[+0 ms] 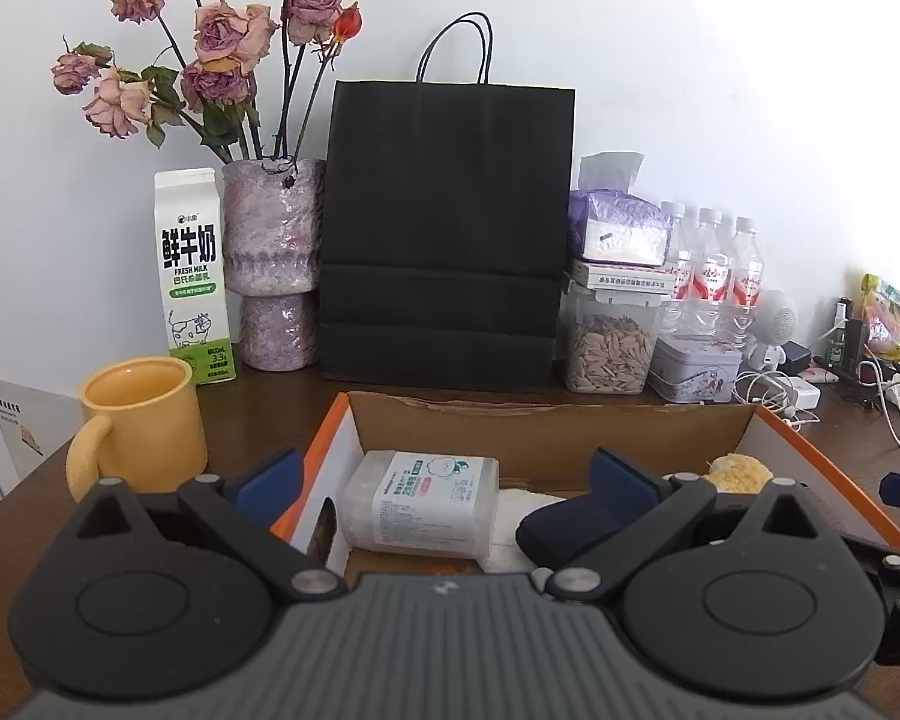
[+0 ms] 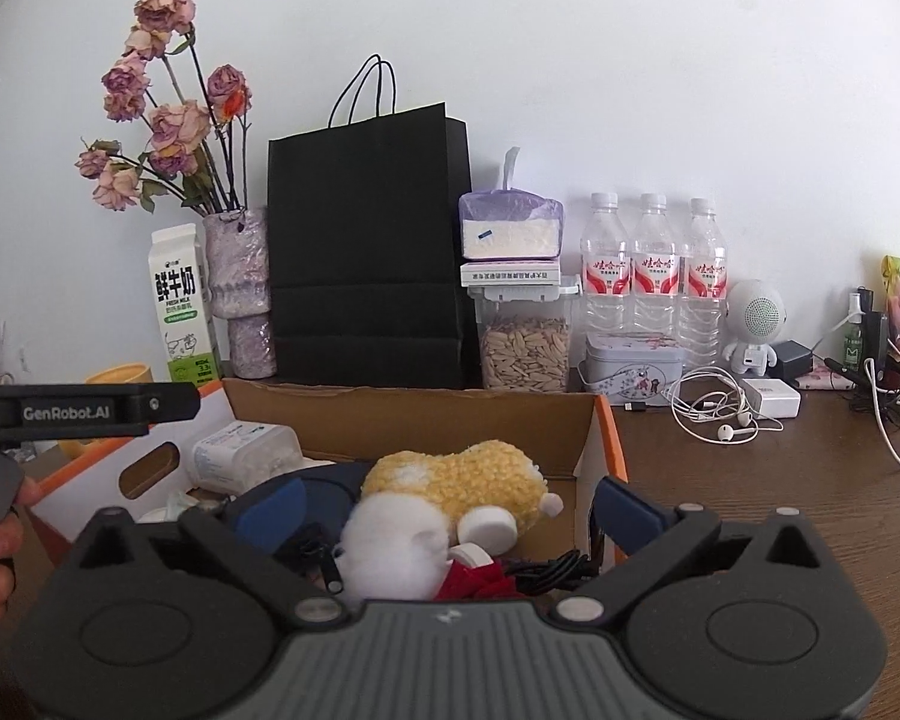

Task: Organize objects
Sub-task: 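Open both tools to drop the orange item and cap into the box, then withdraw both tools from the box toward the remaining caps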

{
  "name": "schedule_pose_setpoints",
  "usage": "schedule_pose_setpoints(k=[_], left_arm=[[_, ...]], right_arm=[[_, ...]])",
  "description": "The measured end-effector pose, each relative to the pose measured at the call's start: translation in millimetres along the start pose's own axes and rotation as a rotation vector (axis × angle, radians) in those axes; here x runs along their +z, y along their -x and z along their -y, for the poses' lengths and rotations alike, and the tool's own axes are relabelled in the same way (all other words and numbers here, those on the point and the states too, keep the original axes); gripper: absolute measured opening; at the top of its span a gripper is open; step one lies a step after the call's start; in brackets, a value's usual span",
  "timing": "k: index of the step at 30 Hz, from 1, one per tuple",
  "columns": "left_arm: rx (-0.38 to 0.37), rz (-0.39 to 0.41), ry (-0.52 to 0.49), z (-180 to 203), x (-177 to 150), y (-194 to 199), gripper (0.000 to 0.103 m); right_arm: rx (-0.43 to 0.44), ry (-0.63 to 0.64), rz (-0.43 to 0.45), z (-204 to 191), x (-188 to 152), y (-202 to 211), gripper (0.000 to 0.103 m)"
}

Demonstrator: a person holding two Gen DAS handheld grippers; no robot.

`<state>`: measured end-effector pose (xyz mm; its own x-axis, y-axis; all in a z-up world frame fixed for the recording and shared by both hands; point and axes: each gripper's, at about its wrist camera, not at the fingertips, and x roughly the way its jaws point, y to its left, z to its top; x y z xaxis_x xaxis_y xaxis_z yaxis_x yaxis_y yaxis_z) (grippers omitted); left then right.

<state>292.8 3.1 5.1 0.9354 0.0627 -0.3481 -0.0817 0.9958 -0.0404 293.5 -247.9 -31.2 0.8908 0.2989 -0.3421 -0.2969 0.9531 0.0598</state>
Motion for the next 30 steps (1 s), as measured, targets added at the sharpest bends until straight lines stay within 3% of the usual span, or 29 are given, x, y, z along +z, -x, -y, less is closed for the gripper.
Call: schedule_pose_setpoints(k=[7, 16, 30], left_arm=[[0.001, 0.002, 0.008, 0, -1, 0, 0.103], [-0.066, 0.059, 0.015, 2, -8, 24, 0.103], [-0.031, 0.049, 0.008, -18, -52, 84, 0.103]], right_arm=[[-0.009, 0.002, 0.001, -1, 0, 1, 0.103], [-0.023, 0.024, 0.027, -9, -1, 13, 0.103], [-0.04, 0.064, 0.046, -29, -36, 72, 0.103]])
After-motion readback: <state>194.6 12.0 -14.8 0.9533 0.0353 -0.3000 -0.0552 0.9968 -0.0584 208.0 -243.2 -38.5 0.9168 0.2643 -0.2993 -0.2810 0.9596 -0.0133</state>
